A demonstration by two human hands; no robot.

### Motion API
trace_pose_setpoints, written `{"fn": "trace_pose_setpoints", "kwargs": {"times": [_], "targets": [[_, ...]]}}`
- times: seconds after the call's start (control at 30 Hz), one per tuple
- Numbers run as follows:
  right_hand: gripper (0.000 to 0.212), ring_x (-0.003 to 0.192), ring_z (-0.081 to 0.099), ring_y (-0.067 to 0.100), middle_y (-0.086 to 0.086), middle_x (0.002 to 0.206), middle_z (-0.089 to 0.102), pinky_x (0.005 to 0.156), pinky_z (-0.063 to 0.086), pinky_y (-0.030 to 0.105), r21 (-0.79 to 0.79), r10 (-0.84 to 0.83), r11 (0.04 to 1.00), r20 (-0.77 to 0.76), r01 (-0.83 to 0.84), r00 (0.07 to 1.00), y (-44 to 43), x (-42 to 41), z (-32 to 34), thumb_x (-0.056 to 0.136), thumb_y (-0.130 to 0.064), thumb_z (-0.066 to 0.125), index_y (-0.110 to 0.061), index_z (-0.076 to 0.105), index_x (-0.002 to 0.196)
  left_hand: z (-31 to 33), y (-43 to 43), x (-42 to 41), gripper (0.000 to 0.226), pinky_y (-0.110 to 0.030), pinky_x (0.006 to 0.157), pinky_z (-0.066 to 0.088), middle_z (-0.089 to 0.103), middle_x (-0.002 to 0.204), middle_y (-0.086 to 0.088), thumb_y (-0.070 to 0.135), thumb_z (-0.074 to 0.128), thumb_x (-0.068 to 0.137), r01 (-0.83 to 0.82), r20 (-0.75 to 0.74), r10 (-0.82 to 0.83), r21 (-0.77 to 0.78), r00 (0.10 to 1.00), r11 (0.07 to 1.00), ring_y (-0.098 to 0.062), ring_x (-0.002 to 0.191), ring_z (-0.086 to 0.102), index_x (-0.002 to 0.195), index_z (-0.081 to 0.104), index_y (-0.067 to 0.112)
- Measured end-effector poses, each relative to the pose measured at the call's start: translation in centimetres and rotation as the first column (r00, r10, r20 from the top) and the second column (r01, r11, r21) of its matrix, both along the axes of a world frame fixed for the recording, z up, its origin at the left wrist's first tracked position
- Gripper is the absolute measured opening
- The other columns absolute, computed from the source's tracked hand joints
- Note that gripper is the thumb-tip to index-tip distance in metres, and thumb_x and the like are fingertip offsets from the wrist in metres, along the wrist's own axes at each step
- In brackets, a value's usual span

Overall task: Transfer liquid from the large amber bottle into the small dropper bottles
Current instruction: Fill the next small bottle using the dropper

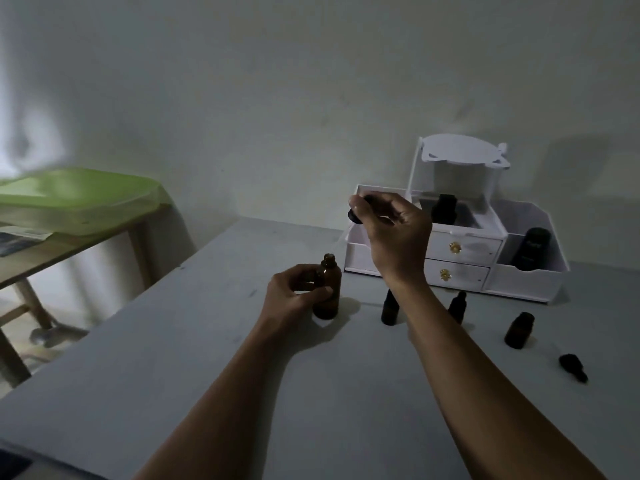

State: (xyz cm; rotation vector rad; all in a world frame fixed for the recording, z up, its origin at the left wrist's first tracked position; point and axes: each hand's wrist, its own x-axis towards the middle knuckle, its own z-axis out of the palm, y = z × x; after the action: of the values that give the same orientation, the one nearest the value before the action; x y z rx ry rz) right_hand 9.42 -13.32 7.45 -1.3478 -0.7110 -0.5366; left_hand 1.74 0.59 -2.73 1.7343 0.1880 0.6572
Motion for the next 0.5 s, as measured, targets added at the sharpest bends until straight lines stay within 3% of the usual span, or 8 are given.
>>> {"fn": "trace_pose_setpoints", "kwargs": {"times": [0.2,0.4,0.5], "targets": [[0.017,0.073,0.071,0.002,-0.004,0.079,0.074,0.073,0.056,0.015,-0.144,0.06,0.988,-0.002,-0.059,0.998,1.0,0.1,-0.5,0.085,-0.019,0.076,-0.006,0.076,0.095,0.3,-0.1,-0.2,0.034,-0.025,0.075,0.054,0.076,0.095,0.006,0.025,0.075,0.068,0.016,-0.008,-0.016,0.008,1.0,1.0,-0.009,0.091,0.071,0.102,0.074,0.031],[0.017,0.075,0.074,0.008,0.0,0.082,0.077,0.078,0.061,0.03,-0.278,0.081,0.956,-0.044,-0.09,0.996,1.8,0.3,-2.6,0.083,-0.022,0.079,-0.008,0.078,0.093,0.3,-0.1,-0.2,0.04,-0.031,0.081,0.058,0.076,0.098,0.006,0.027,0.075,0.069,0.018,-0.015,-0.018,0.04,1.0,0.999,-0.01,0.093,0.071,0.109,0.073,0.025],[0.016,0.076,0.072,0.007,-0.002,0.082,0.076,0.077,0.06,0.026,-0.343,0.057,0.937,-0.026,-0.062,0.998,1.8,0.5,-3.3,0.082,-0.024,0.079,-0.011,0.079,0.09,0.3,-0.2,-0.2,0.04,-0.032,0.081,0.058,0.076,0.097,0.003,0.024,0.075,0.068,0.01,-0.004,-0.01,0.027,1.0,1.0,-0.012,0.092,0.072,0.107,0.074,0.022]]}}
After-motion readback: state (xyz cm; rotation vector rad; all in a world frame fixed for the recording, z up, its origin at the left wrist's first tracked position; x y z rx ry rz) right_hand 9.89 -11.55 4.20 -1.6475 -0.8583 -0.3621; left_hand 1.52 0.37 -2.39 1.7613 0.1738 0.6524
